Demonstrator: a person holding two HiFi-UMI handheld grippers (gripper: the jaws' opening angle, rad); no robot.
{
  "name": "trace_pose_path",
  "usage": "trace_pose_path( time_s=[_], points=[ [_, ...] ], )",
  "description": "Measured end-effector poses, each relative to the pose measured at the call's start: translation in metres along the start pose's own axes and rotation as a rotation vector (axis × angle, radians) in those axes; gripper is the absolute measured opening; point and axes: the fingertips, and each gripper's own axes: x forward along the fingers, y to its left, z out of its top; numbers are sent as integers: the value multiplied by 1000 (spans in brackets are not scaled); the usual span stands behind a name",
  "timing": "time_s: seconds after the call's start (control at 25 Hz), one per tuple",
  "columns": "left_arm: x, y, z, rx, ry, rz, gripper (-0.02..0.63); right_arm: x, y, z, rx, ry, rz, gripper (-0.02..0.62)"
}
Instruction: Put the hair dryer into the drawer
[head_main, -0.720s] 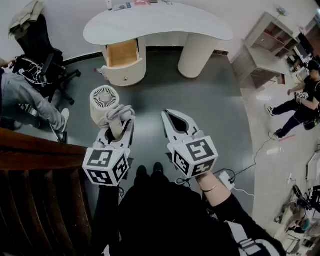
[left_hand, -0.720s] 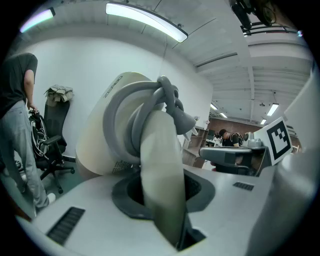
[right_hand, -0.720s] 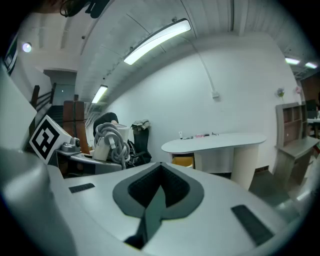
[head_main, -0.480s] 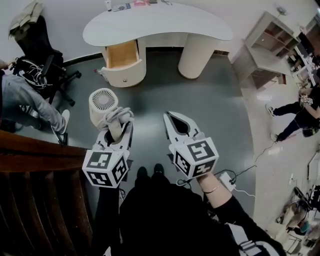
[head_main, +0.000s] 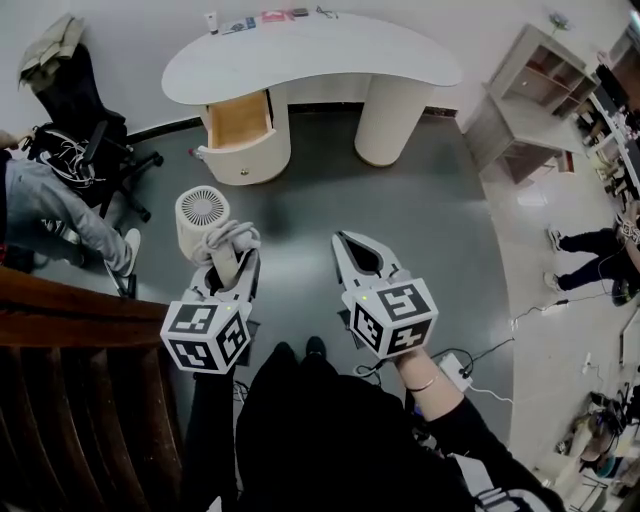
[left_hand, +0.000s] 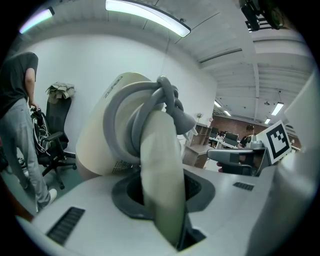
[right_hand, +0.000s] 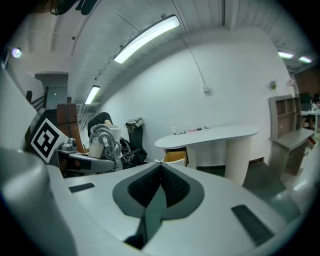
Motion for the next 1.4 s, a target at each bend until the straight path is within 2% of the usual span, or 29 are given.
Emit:
trace_pose_path(
  time_s=[0.16, 0.64, 1.0, 1.4],
  points=[
    [7, -7, 4, 11, 1, 2, 98, -2, -12, 4, -4, -5, -12, 2],
    [22, -7, 22, 29, -19, 12, 98, 13, -20, 14, -2, -24, 22, 2],
    [38, 13, 34, 28, -23, 17, 98, 42, -14, 21, -7, -10, 30, 2],
    [75, 52, 50, 23, -16, 7, 98, 88, -20, 35, -20, 11, 13, 2]
  ],
)
